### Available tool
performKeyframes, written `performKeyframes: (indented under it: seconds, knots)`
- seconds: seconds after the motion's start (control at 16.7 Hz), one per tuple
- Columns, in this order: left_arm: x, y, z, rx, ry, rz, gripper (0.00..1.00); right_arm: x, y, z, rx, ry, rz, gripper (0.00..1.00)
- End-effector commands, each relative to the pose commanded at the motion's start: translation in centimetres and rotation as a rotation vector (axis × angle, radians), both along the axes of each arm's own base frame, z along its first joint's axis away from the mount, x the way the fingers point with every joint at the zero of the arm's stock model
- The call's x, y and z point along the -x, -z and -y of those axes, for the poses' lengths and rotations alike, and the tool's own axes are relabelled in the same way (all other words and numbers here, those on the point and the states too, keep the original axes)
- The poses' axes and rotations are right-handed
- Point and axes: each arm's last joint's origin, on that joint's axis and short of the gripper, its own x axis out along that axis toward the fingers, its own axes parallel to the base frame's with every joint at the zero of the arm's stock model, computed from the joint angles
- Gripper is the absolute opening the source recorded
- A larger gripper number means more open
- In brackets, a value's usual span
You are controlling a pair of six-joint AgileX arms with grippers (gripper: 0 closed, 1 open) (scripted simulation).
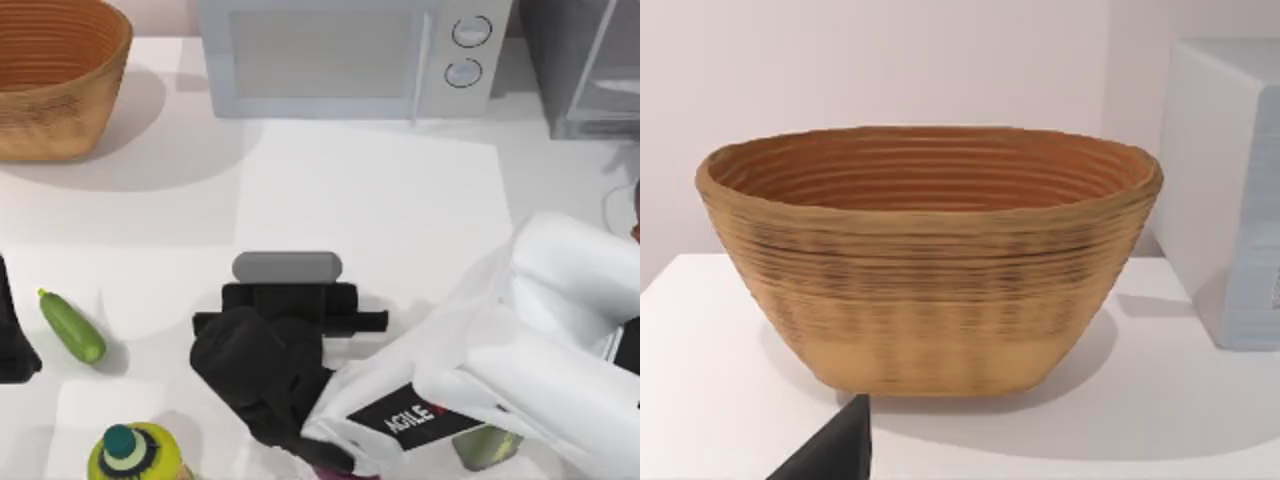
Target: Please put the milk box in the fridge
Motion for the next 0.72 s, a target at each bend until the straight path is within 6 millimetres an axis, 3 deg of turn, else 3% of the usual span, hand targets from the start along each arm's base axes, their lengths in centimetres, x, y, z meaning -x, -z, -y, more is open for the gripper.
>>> performKeyframes:
  seconds: [0.36, 0.72]
  knots:
    - [0.0, 0.0, 0.0, 0.0, 0.0, 0.0, 1.0, 0.0, -0.8, -0.3, -0.012, -0.003, 0.006, 0.0]
    - [0.0, 0.0, 0.0, 0.0, 0.0, 0.0, 1.0, -0.3, -7.9, -0.8, -0.001, -0.002, -0.001, 0.0]
